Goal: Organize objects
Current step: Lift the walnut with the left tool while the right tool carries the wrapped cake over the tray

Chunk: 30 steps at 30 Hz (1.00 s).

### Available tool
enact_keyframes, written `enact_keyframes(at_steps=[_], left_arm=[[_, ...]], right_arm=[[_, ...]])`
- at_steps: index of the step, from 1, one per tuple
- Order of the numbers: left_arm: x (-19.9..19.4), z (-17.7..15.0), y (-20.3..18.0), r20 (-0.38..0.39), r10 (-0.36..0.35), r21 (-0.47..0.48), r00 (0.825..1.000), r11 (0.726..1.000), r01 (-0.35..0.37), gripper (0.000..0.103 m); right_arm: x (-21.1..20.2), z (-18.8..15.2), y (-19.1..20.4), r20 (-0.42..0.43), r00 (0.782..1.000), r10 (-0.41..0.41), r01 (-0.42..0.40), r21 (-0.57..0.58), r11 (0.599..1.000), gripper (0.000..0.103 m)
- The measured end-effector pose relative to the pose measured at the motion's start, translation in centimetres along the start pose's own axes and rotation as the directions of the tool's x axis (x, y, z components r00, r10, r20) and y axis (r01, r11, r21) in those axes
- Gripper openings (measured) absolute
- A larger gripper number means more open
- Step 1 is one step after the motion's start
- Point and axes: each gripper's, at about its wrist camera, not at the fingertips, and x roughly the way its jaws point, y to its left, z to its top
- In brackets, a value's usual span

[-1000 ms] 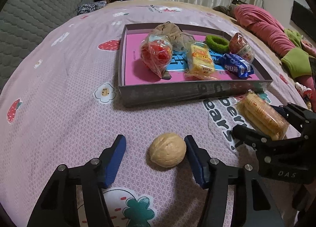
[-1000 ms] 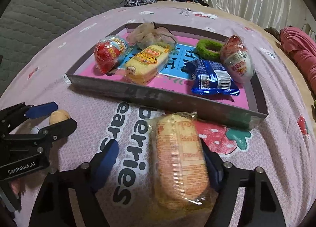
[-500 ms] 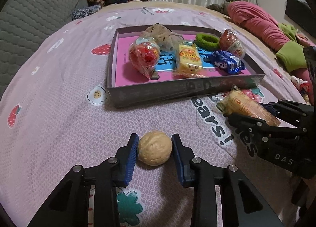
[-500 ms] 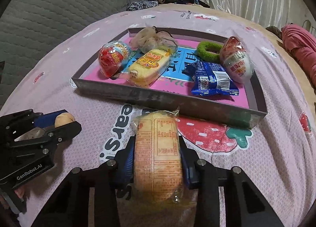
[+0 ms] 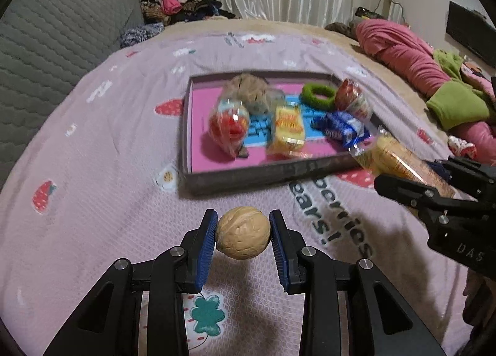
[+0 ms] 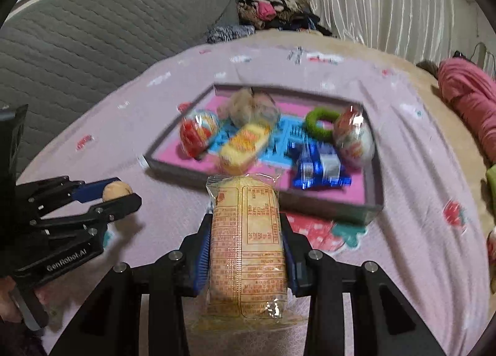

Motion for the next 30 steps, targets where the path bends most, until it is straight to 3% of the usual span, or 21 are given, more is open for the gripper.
enact_keyframes(at_steps=[18,25,30], left_arm=[[-6.7,11.9,1.5,0.146,0.056,-0.015,0.988,0.998,-0.054,0.035],[-6.5,15.2,0.8,0.208,0.042,-0.012,0.977,0.999,-0.04,0.035],[-3.7,15.8,0.0,0.209,0.028,-0.015,0.977,1.0,-0.026,0.035]], right_arm=[[-7.1,11.0,0.4,0.178,0.983,-0.031,0.041,-0.054,0.998,0.039],[-7.5,14.2,-0.5,0.232,0.971,-0.05,0.066,-0.064,0.996,0.039],[-5.5,14.6,-1.5,0.23,0.972,-0.051,0.065,-0.052,0.997,0.039]])
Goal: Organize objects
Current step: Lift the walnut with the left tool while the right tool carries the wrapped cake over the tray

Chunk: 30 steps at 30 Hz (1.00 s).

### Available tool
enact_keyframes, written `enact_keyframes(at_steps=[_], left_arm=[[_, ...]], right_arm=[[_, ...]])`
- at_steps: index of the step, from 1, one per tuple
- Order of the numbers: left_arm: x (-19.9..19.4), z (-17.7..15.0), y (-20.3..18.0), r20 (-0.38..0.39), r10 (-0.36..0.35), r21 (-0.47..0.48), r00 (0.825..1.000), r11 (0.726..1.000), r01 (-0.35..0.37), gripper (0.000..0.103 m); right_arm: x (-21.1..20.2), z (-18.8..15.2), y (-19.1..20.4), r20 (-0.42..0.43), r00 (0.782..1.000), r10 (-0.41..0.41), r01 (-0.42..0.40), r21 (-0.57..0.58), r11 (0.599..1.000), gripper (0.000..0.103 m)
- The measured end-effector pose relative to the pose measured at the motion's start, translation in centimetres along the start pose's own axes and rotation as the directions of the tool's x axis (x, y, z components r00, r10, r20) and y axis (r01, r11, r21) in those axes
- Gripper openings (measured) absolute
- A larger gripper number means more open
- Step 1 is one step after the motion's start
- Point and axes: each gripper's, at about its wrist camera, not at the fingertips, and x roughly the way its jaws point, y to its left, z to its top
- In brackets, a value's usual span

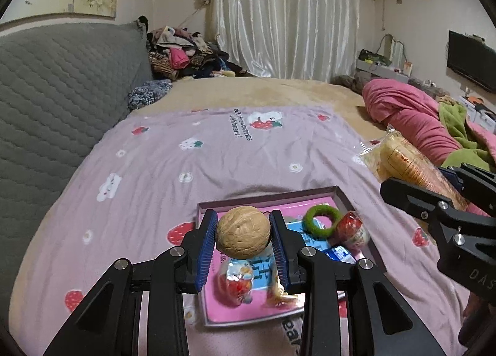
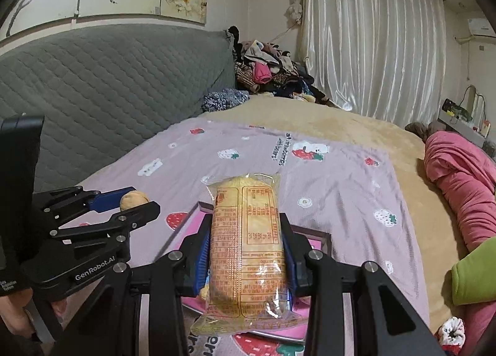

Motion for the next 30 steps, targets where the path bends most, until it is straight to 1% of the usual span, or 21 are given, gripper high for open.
enact_keyframes(at_steps=[3,6,7,11,13,15,17,19,21,22,23,25,30], left_arm=[[2.0,-0.8,-0.8,-0.008,0.003,0.008,1.0,1.0,-0.003,0.035],[4.5,-2.2,-1.1,-0.042,-0.024,-0.014,0.999,1.0,0.024,0.035],[5.1,-2.7,-1.2,-0.045,-0.025,-0.013,0.999,1.0,0.025,0.035],[8.1,-4.4,-1.3,-0.069,0.006,-0.02,0.998,1.0,-0.007,0.035],[9.2,-5.2,-1.6,-0.065,0.03,-0.008,0.997,1.0,-0.031,0.035],[9.9,-6.0,-1.9,-0.051,0.038,0.011,0.998,0.999,-0.038,0.035],[10.2,-6.4,-2.1,-0.041,0.023,0.022,0.999,1.0,-0.022,0.035],[10.7,-6.8,-2.5,-0.034,0.019,0.053,0.999,0.998,-0.017,0.035],[11.7,-7.0,-2.7,-0.042,-0.002,0.07,0.999,0.998,0.005,0.035],[12.3,-6.9,-2.7,-0.052,-0.01,0.071,0.999,0.997,0.014,0.035],[12.7,-7.0,-2.6,-0.056,-0.011,0.07,0.998,0.997,0.015,0.035],[13.7,-7.2,-2.7,-0.073,-0.008,0.078,0.997,0.997,0.014,0.035],[14.9,-7.9,-2.8,-0.105,0.007,0.087,0.994,0.996,0.002,0.035]], right_arm=[[1.6,-1.0,-0.5,-0.018,1.0,0.005,-0.005,0.006,1.0,0.039],[3.3,-2.5,-1.0,-0.038,0.998,0.049,-0.047,0.033,0.998,0.039],[3.9,-3.0,-1.1,-0.045,0.998,0.049,-0.047,0.034,0.998,0.039],[6.5,-5.1,-2.0,-0.082,0.996,0.047,-0.042,0.059,0.997,0.039],[7.5,-6.1,-2.5,-0.094,0.995,0.044,-0.037,0.075,0.996,0.039],[8.4,-7.1,-3.0,-0.104,0.994,0.038,-0.029,0.085,0.996,0.039],[9.4,-8.0,-3.3,-0.117,0.993,0.034,-0.023,0.095,0.995,0.039],[10.3,-8.8,-3.6,-0.129,0.991,0.022,-0.01,0.093,0.996,0.039],[10.9,-9.3,-3.9,-0.131,0.991,0.036,-0.023,0.105,0.994,0.039],[11.2,-9.3,-3.8,-0.132,0.991,0.03,-0.017,0.097,0.995,0.04],[11.4,-9.4,-3.8,-0.13,0.991,0.019,-0.007,0.087,0.996,0.04],[12.1,-9.6,-3.6,-0.136,0.99,0.022,-0.011,0.086,0.996,0.04],[13.7,-10.4,-3.0,-0.173,0.985,0.006,0.004,0.059,0.998,0.04]])
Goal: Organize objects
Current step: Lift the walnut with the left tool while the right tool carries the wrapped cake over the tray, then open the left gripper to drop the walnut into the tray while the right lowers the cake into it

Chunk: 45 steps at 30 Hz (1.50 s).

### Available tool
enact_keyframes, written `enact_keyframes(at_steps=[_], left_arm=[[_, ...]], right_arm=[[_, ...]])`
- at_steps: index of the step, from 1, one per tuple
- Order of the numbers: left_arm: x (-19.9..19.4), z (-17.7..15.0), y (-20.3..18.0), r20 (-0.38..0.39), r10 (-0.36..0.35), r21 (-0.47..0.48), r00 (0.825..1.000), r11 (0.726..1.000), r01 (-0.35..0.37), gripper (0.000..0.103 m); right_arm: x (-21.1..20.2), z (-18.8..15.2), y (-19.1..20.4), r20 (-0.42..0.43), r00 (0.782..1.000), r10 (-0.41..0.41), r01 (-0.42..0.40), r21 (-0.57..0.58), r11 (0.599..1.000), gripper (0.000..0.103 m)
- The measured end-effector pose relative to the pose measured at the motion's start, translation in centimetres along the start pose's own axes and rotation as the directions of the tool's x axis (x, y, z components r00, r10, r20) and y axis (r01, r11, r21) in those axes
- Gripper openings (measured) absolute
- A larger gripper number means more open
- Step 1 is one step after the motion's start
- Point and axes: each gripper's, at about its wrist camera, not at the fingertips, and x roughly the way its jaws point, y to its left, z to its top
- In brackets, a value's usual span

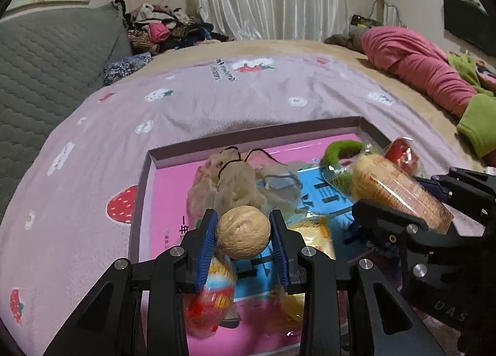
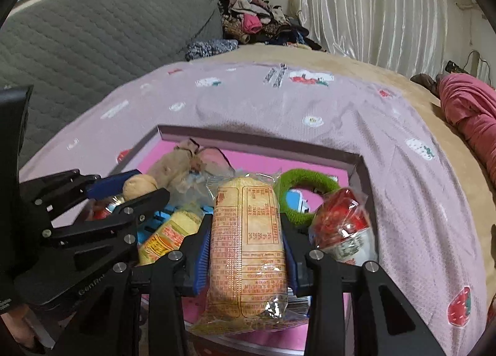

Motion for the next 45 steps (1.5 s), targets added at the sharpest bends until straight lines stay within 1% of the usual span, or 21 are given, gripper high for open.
enact_keyframes(at_steps=[2,4,7,13,16,18,21,24,26,27,32,36,41,42,43,45], left_arm=[[0.2,0.0,0.1,-0.01,-0.017,-0.007,1.0,1.0,0.017,0.035],[0.5,-0.3,-0.1,-0.012,-0.006,0.004,1.0,1.0,0.006,0.035],[0.9,-0.4,-0.2,-0.022,-0.017,0.001,1.0,1.0,0.017,0.035],[1.2,-0.5,-0.1,-0.017,0.004,0.004,1.0,1.0,-0.004,0.036],[1.4,-0.7,0.0,-0.019,0.015,0.012,1.0,1.0,-0.015,0.036],[1.3,-0.6,-0.1,-0.019,0.019,0.01,1.0,1.0,-0.019,0.036],[1.3,-0.7,0.0,-0.018,0.019,0.006,1.0,1.0,-0.019,0.036],[1.3,-0.8,0.0,-0.019,0.034,0.011,0.999,0.999,-0.034,0.041],[1.2,-0.7,0.1,-0.019,0.03,0.007,0.999,1.0,-0.03,0.048],[1.1,-0.7,0.1,-0.022,0.03,0.004,0.999,1.0,-0.03,0.055],[0.9,-0.5,0.5,-0.023,0.03,-0.007,0.999,1.0,-0.03,0.057],[0.5,-0.3,0.8,-0.018,0.046,-0.011,0.999,0.999,-0.046,0.067],[-0.2,0.0,1.3,-0.001,0.041,-0.026,0.999,0.999,-0.041,0.068],[-0.3,0.0,1.3,0.001,0.045,-0.026,0.999,0.999,-0.045,0.069],[-0.4,0.1,1.3,0.0,0.051,-0.027,0.999,0.998,-0.051,0.073],[-0.7,0.1,1.3,0.002,0.052,-0.028,0.999,0.998,-0.052,0.075]], right_arm=[[0.4,-0.3,-0.1,-0.013,1.0,-0.02,0.02,-0.006,1.0,0.04],[0.7,-0.5,-0.4,-0.025,0.999,-0.026,0.026,-0.004,1.0,0.04],[1.1,-0.6,-0.7,-0.032,0.999,-0.031,0.031,0.001,1.0,0.04],[2.0,-1.0,-0.7,-0.048,0.998,-0.04,0.039,-0.01,0.999,0.042],[2.0,-1.1,-0.5,-0.049,0.998,-0.041,0.04,-0.016,0.999,0.047],[2.2,-1.1,-0.4,-0.056,0.997,-0.047,0.046,-0.023,0.999,0.054],[2.3,-1.1,-0.1,-0.059,0.996,-0.061,0.059,-0.037,0.998,0.058],[2.2,-1.0,0.0,-0.057,0.996,-0.071,0.069,-0.044,0.997,0.06],[2.1,-1.0,-0.1,-0.056,0.996,-0.073,0.071,-0.041,0.997,0.062],[2.0,-1.0,-0.1,-0.056,0.996,-0.069,0.067,-0.04,0.997,0.062],[1.8,-0.9,0.0,-0.049,0.996,-0.078,0.076,-0.046,0.996,0.064],[1.5,-0.8,0.0,-0.044,0.996,-0.083,0.081,-0.05,0.995,0.064],[0.7,-0.6,0.1,-0.025,0.996,-0.084,0.083,-0.052,0.995,0.069],[0.6,-0.6,0.1,-0.023,0.996,-0.084,0.083,-0.054,0.995,0.069],[0.4,-0.5,0.1,-0.02,0.996,-0.083,0.082,-0.054,0.995,0.069],[0.1,-0.4,0.1,-0.011,0.996,-0.088,0.088,-0.056,0.995,0.069]])
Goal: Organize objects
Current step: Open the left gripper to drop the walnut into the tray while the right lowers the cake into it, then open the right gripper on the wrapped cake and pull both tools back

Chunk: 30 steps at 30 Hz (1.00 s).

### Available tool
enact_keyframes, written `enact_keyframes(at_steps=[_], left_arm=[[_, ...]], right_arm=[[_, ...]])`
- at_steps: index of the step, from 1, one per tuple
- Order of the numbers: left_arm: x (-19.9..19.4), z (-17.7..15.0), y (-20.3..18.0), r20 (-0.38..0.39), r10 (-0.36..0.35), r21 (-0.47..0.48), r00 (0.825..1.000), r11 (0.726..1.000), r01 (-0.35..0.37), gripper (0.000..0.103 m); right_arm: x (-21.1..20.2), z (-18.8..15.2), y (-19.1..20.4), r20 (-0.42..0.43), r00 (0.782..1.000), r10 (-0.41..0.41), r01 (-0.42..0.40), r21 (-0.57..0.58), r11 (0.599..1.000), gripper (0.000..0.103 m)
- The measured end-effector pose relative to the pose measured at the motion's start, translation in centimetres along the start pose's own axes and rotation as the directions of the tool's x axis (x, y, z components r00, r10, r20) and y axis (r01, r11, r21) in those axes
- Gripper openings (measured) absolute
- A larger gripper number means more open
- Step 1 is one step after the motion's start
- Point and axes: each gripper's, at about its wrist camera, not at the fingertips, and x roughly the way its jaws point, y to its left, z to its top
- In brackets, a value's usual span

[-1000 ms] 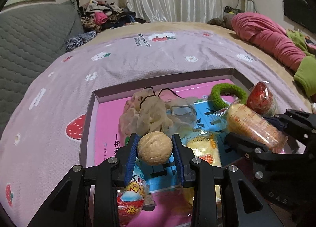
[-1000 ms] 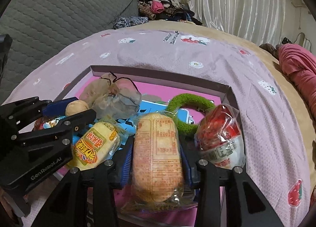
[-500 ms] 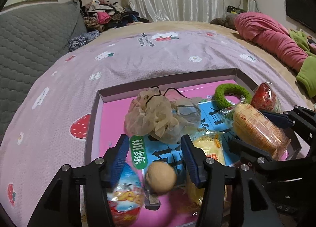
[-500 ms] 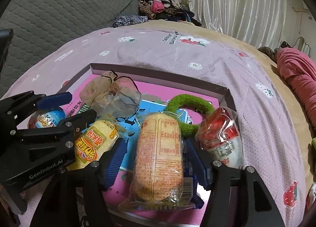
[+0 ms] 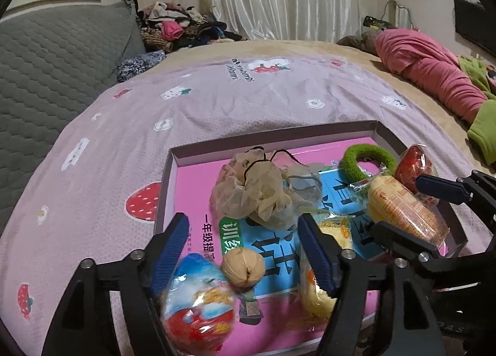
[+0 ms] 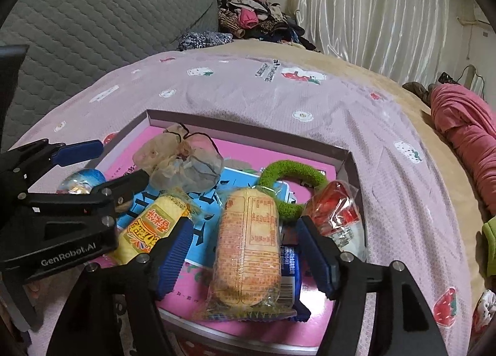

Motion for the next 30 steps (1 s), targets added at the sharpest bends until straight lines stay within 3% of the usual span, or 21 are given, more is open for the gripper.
enact_keyframes(at_steps=[11,18,27,30], left_arm=[[-2.4,0.7,0.7,0.045,0.041,-0.023,0.998,0.999,-0.04,0.084],[-4.0,0.7,1.0,0.059,0.062,-0.043,0.996,0.997,-0.06,0.088],[-9.0,0.2,0.7,0.108,0.063,-0.052,0.992,0.997,-0.058,0.089],[-10.6,0.0,0.7,0.093,0.064,-0.052,0.994,0.997,-0.059,0.089]], right_arm=[[-2.6,0.7,-0.2,0.063,0.998,-0.021,0.019,0.024,1.0,0.086],[-5.1,1.1,-0.3,0.102,0.994,-0.027,0.022,0.042,0.999,0.091],[-9.6,0.4,-0.6,0.123,0.991,-0.043,0.034,0.072,0.997,0.097],[-10.9,0.3,-0.5,0.121,0.992,-0.047,0.037,0.077,0.996,0.098]])
